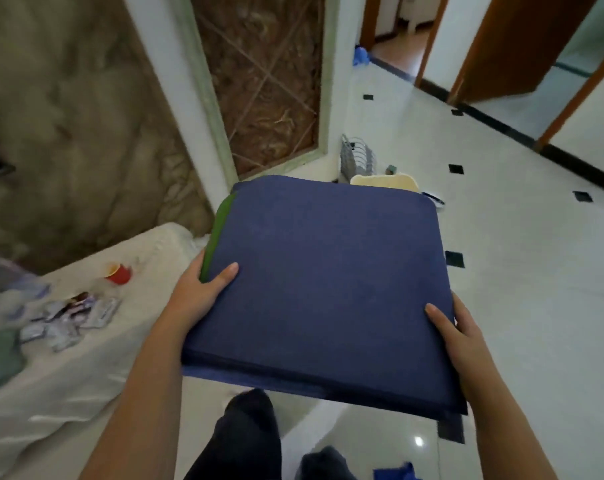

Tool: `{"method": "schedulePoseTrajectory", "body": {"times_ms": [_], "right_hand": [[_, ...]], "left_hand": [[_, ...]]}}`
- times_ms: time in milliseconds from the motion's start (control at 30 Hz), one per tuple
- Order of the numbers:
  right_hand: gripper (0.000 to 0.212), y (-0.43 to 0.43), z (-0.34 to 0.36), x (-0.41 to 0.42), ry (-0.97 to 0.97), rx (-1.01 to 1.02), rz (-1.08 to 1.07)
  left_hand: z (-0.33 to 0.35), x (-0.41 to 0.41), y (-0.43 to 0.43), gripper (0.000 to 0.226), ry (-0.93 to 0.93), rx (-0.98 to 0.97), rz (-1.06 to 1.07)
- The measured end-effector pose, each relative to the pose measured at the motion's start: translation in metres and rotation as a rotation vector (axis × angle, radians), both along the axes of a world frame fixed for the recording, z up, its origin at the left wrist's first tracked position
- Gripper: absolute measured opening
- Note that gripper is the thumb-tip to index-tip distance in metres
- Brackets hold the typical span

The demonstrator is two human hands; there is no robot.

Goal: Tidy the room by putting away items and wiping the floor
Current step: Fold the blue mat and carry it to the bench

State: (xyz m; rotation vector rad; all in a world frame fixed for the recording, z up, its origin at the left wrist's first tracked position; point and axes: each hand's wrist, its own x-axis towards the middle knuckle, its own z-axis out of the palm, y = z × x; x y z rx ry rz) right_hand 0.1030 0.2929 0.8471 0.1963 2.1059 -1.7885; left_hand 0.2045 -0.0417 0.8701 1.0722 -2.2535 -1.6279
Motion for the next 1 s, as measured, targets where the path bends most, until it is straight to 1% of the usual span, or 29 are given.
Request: {"method": "schedulePoseTrajectory", "body": {"times_ms": [67,167,233,333,367,500,567,667,733,833,1000], "right_hand": [[0.045,-0.037,0.009,0.0,0.026,-0.012,0.12],[0.043,-0.097,0.02,0.008,0.051,-0.011,0.283],[0.044,-0.14,0.025,0.02,0.047,-0.004,0.385],[0.037,-0.219,0.027,0.05,0.05,0.006,0.547],[0.036,-0.248,0.026,0.065,0.05,0.018,0.613],[0.046,-0.37,0.017,0.153,0.004,0.037,0.849],[0.047,-0.429,0.01,0.207,-0.017,0.049,0.951],[0.047,-0.505,-0.002,0.283,-0.039,0.072,1.099],[0.049,-0.548,-0.007,0.323,-0.056,0.076,1.184],[0.051,-0.599,-0.013,0.366,-0.059,0.105,1.247],[0.049,-0.694,-0.028,0.411,-0.023,0.159,1.329]], "left_hand": [[0.008,0.037,-0.022,0.052,0.014,-0.011,0.118],[0.016,0.093,-0.054,0.051,0.026,0.039,0.295],[0.015,0.135,-0.076,0.052,0.037,0.062,0.404],[0.012,0.21,-0.11,0.049,0.063,0.052,0.586],[0.012,0.237,-0.122,0.048,0.06,0.059,0.647],[0.003,0.37,-0.17,0.046,0.047,0.077,0.902],[-0.004,0.437,-0.191,0.05,0.042,0.102,1.038],[-0.014,0.52,-0.218,0.042,0.074,0.119,1.208],[-0.018,0.56,-0.234,0.042,0.075,0.128,1.291],[-0.028,0.606,-0.257,0.042,0.067,0.137,1.367],[-0.05,0.65,-0.321,0.039,0.075,0.148,1.452]]}}
